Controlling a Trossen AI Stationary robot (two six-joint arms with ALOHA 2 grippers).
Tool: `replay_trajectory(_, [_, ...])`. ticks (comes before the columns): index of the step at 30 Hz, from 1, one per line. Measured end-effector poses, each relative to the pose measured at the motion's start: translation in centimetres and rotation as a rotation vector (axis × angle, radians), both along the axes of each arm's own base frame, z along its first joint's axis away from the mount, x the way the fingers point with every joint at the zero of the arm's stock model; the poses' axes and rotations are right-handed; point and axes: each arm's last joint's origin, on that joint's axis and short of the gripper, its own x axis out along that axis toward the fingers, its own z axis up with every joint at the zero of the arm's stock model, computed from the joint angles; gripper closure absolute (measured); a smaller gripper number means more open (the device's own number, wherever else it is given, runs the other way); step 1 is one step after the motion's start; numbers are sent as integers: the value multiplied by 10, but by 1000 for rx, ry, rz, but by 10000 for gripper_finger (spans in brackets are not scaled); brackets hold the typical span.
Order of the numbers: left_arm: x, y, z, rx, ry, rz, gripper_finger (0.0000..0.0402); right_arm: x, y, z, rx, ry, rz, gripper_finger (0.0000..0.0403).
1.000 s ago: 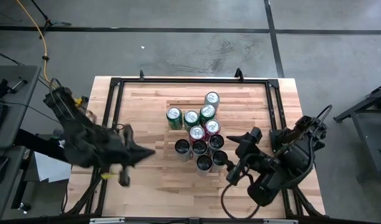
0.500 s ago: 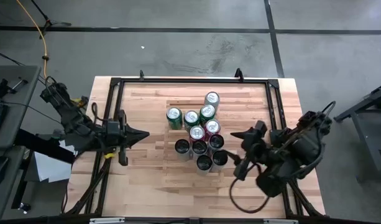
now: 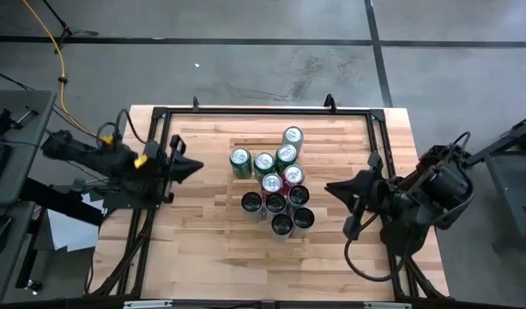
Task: Place canned beverage on shelf
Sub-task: Return to Home Position
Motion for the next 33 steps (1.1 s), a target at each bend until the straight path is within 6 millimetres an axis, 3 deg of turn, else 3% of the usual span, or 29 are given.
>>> replay_trajectory(7, [-26, 24, -8, -28, -79, 4, 401, 1, 7, -9, 35, 25, 6, 397])
replay_trajectory(18, [-71, 35, -28, -82, -197, 6, 401, -8, 12, -6, 91, -38, -19, 402])
replay_trajectory(33, [-80, 35, -60, -87, -227, -57, 401, -9, 12, -6, 142, -58, -41, 403])
